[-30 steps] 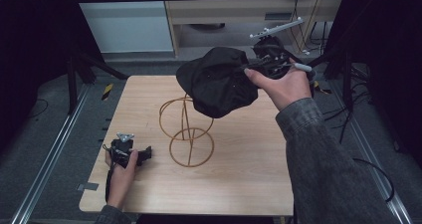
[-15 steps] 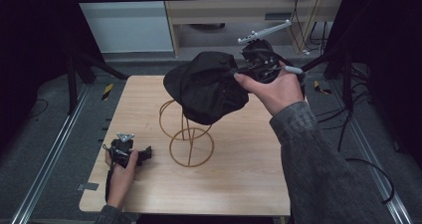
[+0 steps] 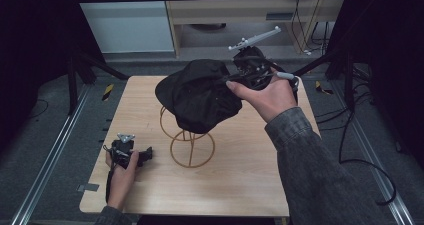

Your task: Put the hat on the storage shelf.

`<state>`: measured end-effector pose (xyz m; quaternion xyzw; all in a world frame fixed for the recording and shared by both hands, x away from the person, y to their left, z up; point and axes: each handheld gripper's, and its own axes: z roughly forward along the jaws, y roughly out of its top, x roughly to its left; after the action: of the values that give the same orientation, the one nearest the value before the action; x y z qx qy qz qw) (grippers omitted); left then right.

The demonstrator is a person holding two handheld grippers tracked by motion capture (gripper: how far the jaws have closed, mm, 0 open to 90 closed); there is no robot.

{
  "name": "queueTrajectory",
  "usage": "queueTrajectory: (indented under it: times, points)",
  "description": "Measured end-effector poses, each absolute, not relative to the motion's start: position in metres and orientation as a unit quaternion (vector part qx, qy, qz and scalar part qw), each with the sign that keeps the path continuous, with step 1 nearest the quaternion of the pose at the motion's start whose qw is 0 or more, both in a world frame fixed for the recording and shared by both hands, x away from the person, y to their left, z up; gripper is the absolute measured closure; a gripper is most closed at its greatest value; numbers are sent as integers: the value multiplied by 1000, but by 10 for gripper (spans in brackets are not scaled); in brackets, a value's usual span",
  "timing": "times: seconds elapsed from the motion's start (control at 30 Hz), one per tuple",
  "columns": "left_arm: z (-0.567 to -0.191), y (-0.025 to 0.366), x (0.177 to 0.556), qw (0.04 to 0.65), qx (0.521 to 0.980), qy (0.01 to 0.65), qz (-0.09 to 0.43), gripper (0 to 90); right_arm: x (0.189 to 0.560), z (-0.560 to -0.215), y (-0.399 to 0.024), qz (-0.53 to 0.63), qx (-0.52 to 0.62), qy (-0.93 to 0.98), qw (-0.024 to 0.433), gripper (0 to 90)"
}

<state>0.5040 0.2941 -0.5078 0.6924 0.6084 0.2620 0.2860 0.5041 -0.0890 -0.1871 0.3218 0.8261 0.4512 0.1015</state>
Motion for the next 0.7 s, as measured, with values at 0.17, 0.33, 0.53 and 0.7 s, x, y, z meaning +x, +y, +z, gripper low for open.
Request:
queueTrajectory:
  times: [0.17, 0.33, 0.53, 0.7]
  points:
    - [-508, 294, 504, 286, 694, 608, 261, 0, 503, -192, -86, 449, 319, 829, 93, 851]
    - [-508, 294, 504, 287, 695, 606, 260, 0, 503, -195, -83, 449, 317, 831, 90, 851]
    - [-508, 294, 504, 287, 695, 606, 260, 0, 505, -200, -75, 449, 313, 833, 84, 850]
    - [-508, 294, 504, 287, 695, 606, 261, 0, 505, -203, -70, 449, 311, 834, 79, 849]
